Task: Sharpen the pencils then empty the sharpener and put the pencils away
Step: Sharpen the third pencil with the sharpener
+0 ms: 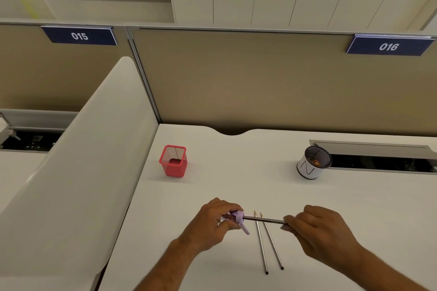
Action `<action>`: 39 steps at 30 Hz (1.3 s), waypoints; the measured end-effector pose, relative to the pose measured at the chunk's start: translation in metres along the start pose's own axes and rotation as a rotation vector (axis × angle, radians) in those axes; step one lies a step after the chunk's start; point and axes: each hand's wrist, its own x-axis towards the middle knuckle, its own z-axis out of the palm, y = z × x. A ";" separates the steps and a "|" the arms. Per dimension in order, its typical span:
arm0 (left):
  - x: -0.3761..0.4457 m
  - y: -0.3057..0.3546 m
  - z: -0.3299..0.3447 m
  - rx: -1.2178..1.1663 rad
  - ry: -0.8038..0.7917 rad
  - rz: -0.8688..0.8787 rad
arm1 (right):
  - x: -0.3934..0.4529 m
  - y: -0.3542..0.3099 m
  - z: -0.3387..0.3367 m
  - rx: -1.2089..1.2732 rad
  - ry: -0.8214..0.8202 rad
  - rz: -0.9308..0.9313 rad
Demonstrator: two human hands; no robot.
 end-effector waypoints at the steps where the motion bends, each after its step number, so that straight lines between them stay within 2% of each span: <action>1: 0.000 0.000 -0.001 0.001 0.005 0.002 | 0.000 0.000 0.000 -0.005 0.001 0.001; 11: 0.003 0.004 -0.004 0.043 0.012 0.051 | 0.000 -0.004 -0.003 0.026 -0.227 0.134; 15: 0.005 0.006 -0.005 0.032 -0.015 0.040 | 0.000 -0.004 -0.009 0.144 -0.151 0.199; 20: 0.005 0.005 -0.006 0.022 -0.023 0.006 | 0.000 -0.004 -0.005 -0.008 -0.024 -0.003; 25: 0.005 0.006 -0.009 0.077 -0.038 0.075 | 0.002 -0.002 -0.003 0.016 -0.221 0.089; 27: 0.005 0.005 -0.009 0.083 -0.046 0.073 | 0.004 -0.001 -0.003 0.111 -0.365 0.194; 29: 0.006 0.005 -0.009 0.072 -0.044 0.064 | 0.005 -0.002 -0.004 0.166 -0.410 0.282; 31: 0.007 0.006 -0.008 0.054 -0.045 0.054 | 0.007 -0.002 -0.009 0.186 -0.360 0.284; 33: 0.007 0.006 -0.006 0.040 -0.043 0.037 | 0.005 -0.002 -0.009 0.164 -0.177 0.233; 35: 0.006 0.004 -0.004 0.025 -0.033 0.013 | 0.005 -0.003 -0.006 0.106 -0.084 0.132; 37: 0.005 0.003 -0.003 0.019 -0.023 0.000 | 0.004 -0.001 -0.001 0.053 -0.035 0.040; 39: 0.004 0.002 -0.003 0.029 -0.018 0.003 | 0.003 -0.001 0.001 0.026 -0.046 0.040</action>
